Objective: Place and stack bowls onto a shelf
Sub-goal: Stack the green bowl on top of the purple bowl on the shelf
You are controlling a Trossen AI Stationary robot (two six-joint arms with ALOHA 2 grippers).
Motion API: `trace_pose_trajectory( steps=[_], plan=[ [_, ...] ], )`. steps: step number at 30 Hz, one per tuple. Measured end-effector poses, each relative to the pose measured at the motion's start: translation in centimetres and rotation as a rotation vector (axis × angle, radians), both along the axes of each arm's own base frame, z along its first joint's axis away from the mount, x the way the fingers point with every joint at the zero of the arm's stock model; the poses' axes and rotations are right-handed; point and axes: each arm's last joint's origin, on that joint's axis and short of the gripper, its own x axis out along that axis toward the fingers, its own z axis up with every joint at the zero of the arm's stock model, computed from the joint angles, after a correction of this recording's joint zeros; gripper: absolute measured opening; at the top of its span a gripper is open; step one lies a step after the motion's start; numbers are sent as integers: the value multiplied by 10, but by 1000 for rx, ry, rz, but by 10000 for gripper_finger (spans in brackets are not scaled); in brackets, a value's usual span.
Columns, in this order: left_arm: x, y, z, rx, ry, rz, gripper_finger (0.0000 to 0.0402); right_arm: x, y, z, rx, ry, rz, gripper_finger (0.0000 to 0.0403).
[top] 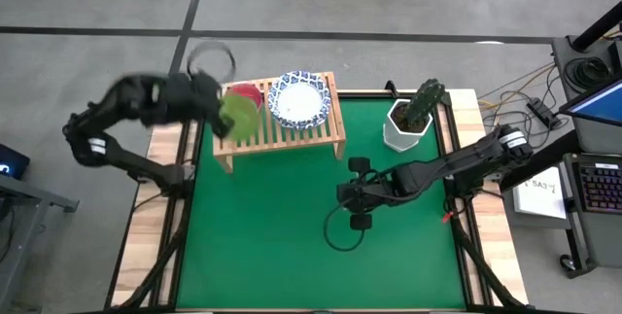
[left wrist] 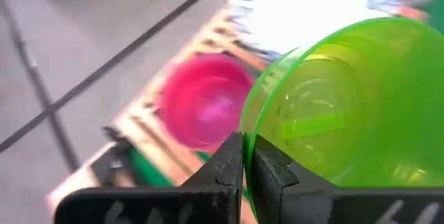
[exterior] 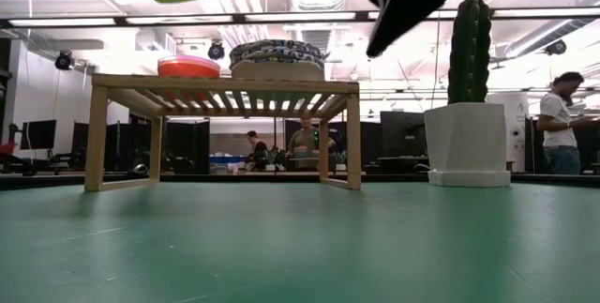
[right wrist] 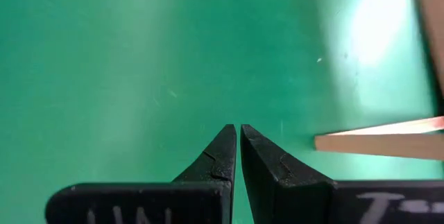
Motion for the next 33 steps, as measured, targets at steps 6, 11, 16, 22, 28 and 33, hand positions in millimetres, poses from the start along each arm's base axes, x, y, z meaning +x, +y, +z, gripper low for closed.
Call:
trace_pose_trajectory(
  steps=[6,11,16,22,28,33],
  plan=[
    [-20,69,10,-127,20,79,0,-8,-4,17,22,-71,-16,12],
    [-32,118,-3,-260,-4,115,0,-12,-5,12,17,-55,-16,12],
    [-29,152,-17,-305,42,153,0,-15,-6,2,0,-23,-7,12],
    [-15,172,-34,-349,107,127,0,-16,-7,2,-2,-21,-6,12],
    [-8,181,-42,-374,133,123,20,-16,-7,2,-7,-19,3,12],
    [-9,180,-41,-367,136,112,54,-16,-7,2,-8,-19,3,12]
  ],
)
